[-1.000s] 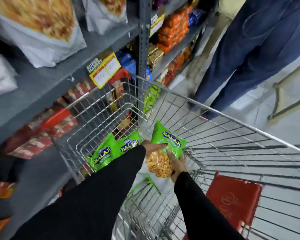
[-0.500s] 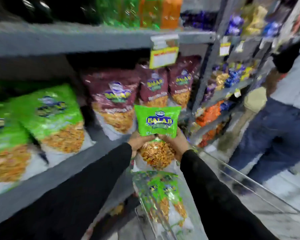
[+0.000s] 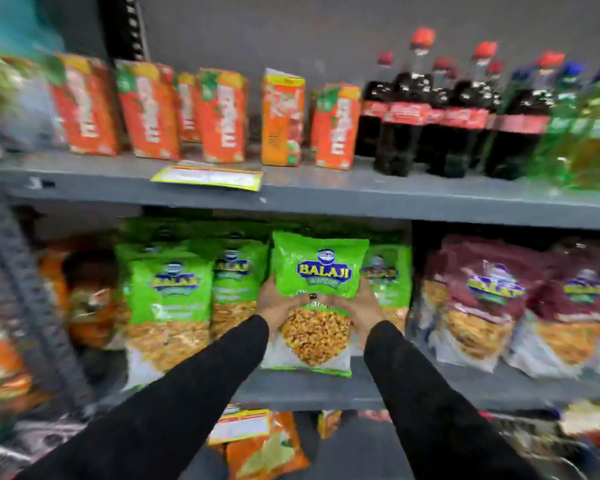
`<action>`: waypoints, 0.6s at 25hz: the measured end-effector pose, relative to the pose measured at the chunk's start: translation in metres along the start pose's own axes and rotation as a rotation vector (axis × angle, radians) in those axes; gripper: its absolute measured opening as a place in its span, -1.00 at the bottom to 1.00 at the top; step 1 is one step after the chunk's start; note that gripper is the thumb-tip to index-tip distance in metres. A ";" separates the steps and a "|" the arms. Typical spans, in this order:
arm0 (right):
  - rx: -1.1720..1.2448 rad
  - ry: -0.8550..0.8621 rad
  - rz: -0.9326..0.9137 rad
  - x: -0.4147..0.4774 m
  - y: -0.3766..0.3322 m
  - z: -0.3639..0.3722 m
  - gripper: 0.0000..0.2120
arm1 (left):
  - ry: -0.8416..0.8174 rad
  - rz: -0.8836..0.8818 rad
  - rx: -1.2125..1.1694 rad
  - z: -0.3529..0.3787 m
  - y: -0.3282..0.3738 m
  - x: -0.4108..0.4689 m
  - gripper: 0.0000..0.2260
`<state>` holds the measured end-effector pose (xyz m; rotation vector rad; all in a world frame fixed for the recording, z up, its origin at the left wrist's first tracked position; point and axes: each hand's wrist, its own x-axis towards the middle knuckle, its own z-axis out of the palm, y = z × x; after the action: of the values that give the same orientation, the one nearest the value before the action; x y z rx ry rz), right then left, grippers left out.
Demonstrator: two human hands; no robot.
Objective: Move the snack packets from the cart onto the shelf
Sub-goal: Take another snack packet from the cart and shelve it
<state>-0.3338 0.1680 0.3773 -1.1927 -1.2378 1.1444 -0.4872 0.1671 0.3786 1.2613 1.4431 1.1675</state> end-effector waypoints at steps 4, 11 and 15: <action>-0.033 -0.056 0.109 0.009 0.016 0.056 -0.12 | 0.069 -0.074 0.026 -0.051 -0.023 0.005 -0.41; -0.181 -0.031 0.103 0.009 0.031 0.081 -0.06 | 0.096 -0.161 0.050 -0.065 -0.047 0.011 -0.15; -0.225 -0.034 0.106 0.010 0.032 0.082 -0.06 | 0.116 -0.147 0.093 -0.065 -0.051 0.010 -0.15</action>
<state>-0.4149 0.1810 0.3441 -1.4261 -1.3698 1.1277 -0.5614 0.1680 0.3403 1.1438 1.6639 1.1004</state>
